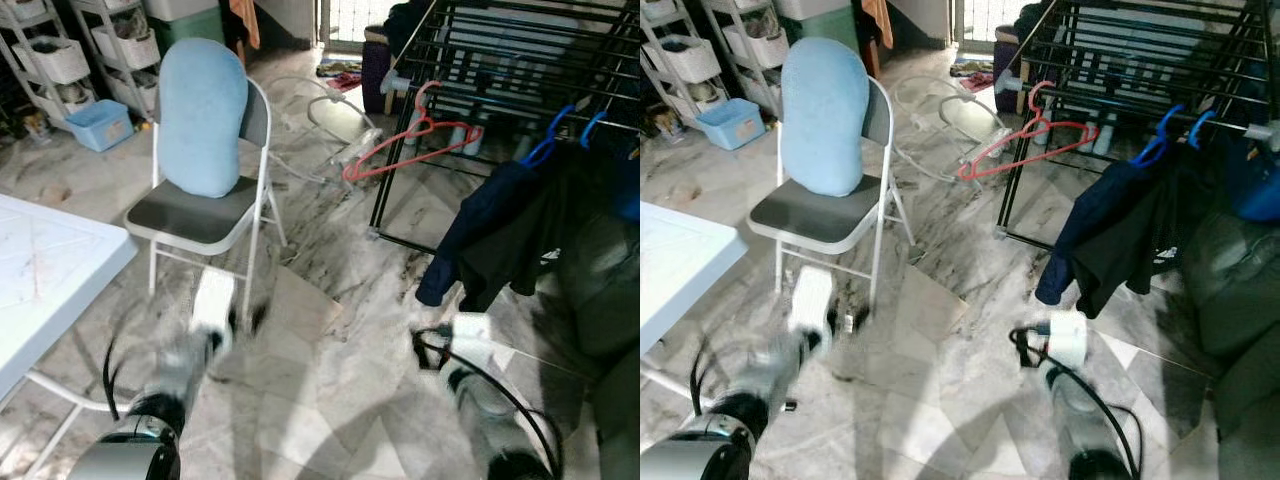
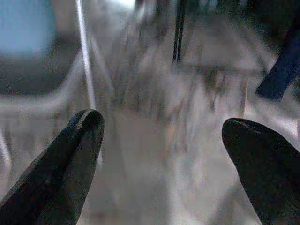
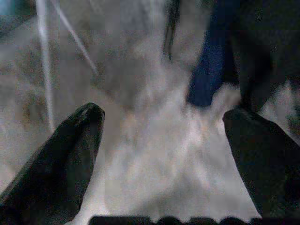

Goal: Hang hanger

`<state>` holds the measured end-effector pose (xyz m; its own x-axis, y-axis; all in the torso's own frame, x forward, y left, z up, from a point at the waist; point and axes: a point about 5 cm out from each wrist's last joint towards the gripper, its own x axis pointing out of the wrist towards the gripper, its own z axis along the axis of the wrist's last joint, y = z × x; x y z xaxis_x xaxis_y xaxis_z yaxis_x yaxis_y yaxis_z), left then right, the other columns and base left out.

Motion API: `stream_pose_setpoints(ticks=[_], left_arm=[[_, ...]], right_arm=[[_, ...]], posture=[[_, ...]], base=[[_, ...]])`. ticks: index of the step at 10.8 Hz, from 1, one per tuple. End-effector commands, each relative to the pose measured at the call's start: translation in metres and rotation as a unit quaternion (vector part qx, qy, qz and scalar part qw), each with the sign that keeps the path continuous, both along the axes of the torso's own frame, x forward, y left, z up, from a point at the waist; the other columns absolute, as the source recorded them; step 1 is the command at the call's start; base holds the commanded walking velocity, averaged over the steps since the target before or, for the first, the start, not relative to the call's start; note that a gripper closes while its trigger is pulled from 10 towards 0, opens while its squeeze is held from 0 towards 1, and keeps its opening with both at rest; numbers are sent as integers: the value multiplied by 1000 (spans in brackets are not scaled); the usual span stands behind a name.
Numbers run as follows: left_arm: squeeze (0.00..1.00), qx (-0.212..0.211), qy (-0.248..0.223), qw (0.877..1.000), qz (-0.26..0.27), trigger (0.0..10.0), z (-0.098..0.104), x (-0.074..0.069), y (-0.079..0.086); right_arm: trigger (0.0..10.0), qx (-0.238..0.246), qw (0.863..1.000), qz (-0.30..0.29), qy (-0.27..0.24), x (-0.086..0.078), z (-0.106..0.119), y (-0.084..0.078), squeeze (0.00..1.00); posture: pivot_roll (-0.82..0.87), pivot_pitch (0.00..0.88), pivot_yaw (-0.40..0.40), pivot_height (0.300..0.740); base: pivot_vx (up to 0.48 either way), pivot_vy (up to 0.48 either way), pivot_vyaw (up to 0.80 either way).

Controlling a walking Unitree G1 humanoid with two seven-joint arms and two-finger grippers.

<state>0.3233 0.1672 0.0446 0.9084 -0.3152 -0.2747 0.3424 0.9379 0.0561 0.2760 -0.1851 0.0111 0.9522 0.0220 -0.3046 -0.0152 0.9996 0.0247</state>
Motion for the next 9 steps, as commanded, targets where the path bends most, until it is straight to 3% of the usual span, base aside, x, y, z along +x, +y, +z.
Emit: stream_pose_setpoints(ticks=[1, 2, 3, 4, 5, 7, 9], left_arm=[[0, 1, -18, 1000, -22, 10000, 2, -2, -6], [0, -18, -96, 995, -8, 10000, 26, 0, -13], [0, -41, -176, 983, 28, 10000, 54, -1, -9], [0, -48, -217, 973, 67, 10000, 71, -5, 3], [0, -33, -241, 963, 113, 10000, 78, -19, 18], [0, -17, -235, 963, 133, 10000, 74, -31, 24], [0, -26, -239, 960, 144, 10000, 86, -24, 19]], right_arm=[[10000, 11, 1000, 17, -24, 3, 10, 6, 0], [10000, -11, 997, 34, -73, 0, 31, 11, 0], [10000, -71, 989, 54, -114, -3, 48, 10, 0], [10000, -65, 988, 35, -135, -6, 62, 3, 0], [10000, -68, 983, 4, -172, -9, 84, -5, 0], [10000, -92, 974, 13, -208, -5, 110, -5, 0], [10000, -95, 972, 8, -215, 0, 121, -2, 0]], posture=[[-84, 0, -18, 740], [-86, 0, -25, 740], [-86, 0, -36, 740], [-61, 0, -40, 740], [-56, 0, -35, 740], [-43, 0, -35, 740], [-28, 0, -44, 740]], base=[[0, 0, 0], [0, 0, 0], [0, 0, 0], [0, 0, 0], [0, 0, 0], [0, 0, 0], [0, 0, 0]])
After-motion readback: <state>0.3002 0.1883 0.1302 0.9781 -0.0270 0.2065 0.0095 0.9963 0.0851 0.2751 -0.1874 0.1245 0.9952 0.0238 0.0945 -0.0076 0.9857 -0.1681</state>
